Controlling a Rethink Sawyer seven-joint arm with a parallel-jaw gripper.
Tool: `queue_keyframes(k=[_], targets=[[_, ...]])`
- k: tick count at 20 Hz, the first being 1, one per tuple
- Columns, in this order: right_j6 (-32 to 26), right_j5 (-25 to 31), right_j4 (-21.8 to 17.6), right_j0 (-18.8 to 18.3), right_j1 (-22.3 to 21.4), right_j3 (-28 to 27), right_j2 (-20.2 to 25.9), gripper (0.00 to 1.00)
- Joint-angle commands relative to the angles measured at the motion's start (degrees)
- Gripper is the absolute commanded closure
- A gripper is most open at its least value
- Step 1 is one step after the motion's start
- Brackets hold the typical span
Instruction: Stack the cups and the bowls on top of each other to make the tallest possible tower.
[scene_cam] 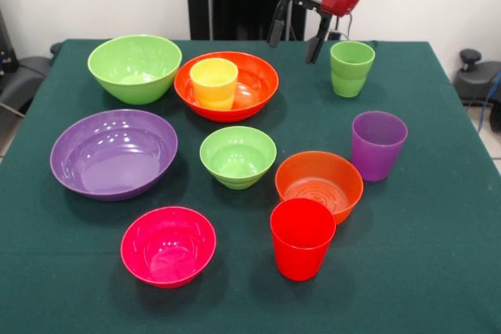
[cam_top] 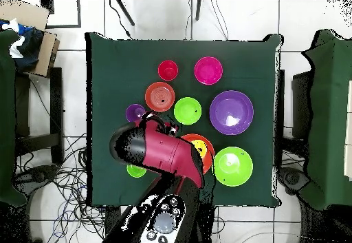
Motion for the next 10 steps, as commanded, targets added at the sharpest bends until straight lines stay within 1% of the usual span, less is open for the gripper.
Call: queue_keyframes(k=[1,6,10], targets=[[11.0,8.3,2.0,0.8,3.3,-5.2,2.6,0.00],[11.5,9.0,2.1,1.4,5.6,-8.5,0.9,0.00],[11.7,8.3,2.4,1.8,7.2,-10.0,0.1,0.00]])
